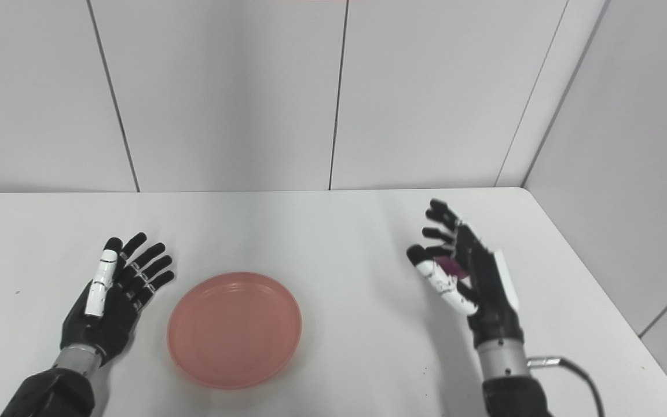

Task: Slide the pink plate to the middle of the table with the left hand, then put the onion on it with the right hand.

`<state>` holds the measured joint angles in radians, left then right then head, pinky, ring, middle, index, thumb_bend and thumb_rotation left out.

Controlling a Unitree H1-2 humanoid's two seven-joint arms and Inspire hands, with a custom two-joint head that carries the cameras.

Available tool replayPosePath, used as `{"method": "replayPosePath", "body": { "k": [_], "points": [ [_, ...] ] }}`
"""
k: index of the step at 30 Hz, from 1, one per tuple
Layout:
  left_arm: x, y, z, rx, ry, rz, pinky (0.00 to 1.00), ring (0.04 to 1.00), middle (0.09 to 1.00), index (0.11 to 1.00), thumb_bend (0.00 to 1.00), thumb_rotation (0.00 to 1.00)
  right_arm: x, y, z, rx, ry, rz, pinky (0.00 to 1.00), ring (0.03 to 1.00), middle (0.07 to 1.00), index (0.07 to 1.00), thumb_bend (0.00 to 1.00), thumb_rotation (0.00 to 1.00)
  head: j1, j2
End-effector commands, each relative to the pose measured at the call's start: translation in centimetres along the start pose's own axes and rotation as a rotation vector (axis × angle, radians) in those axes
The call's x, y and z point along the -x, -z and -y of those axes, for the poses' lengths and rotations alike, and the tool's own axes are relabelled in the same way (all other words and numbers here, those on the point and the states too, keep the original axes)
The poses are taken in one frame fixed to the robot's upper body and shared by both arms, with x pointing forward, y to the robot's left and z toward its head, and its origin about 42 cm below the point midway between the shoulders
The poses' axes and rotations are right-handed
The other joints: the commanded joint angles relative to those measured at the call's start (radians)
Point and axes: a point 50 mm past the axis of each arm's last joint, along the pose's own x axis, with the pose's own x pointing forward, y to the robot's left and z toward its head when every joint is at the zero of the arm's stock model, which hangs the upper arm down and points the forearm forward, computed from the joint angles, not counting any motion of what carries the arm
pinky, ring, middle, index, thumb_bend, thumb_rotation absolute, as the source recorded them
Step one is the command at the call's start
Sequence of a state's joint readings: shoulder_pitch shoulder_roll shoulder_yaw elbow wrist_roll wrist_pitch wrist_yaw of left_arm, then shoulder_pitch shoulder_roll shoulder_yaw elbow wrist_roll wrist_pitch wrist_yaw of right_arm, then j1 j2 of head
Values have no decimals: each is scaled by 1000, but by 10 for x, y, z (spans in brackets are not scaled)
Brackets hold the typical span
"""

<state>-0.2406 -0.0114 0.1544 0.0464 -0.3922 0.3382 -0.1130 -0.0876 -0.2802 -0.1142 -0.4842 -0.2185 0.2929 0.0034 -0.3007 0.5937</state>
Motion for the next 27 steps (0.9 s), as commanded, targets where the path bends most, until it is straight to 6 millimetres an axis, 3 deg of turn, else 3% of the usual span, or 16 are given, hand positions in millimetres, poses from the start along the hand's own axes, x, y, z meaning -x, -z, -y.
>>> {"method": "replayPosePath", "body": {
  "k": [1, 4, 14, 21, 27],
  "points": [
    [-9, -12, 7, 6, 30, 55, 795, 806, 806, 875, 646, 726, -12, -15, 16, 82, -2, 51, 586, 745, 791, 810, 925, 487, -1, -4],
    [-9, -11, 7, 4, 30, 54, 793, 802, 803, 872, 648, 725, -21, -18, 29, 188, -19, 62, 578, 709, 780, 810, 942, 451, -2, -6],
    [-8, -12, 7, 5, 26, 50, 798, 803, 803, 872, 646, 732, -58, -19, 61, 572, -80, 30, 547, 727, 825, 815, 1000, 365, 0, -2],
    [-8, -12, 7, 12, 27, 49, 797, 803, 805, 878, 647, 725, -80, -12, 69, 810, -138, 9, 585, 776, 841, 806, 1000, 367, 1, -2],
    [-8, -13, 8, 5, 24, 46, 789, 798, 801, 871, 651, 730, -100, -8, 71, 943, -205, -43, 545, 773, 846, 792, 1000, 304, 4, 0]
  ]
}}
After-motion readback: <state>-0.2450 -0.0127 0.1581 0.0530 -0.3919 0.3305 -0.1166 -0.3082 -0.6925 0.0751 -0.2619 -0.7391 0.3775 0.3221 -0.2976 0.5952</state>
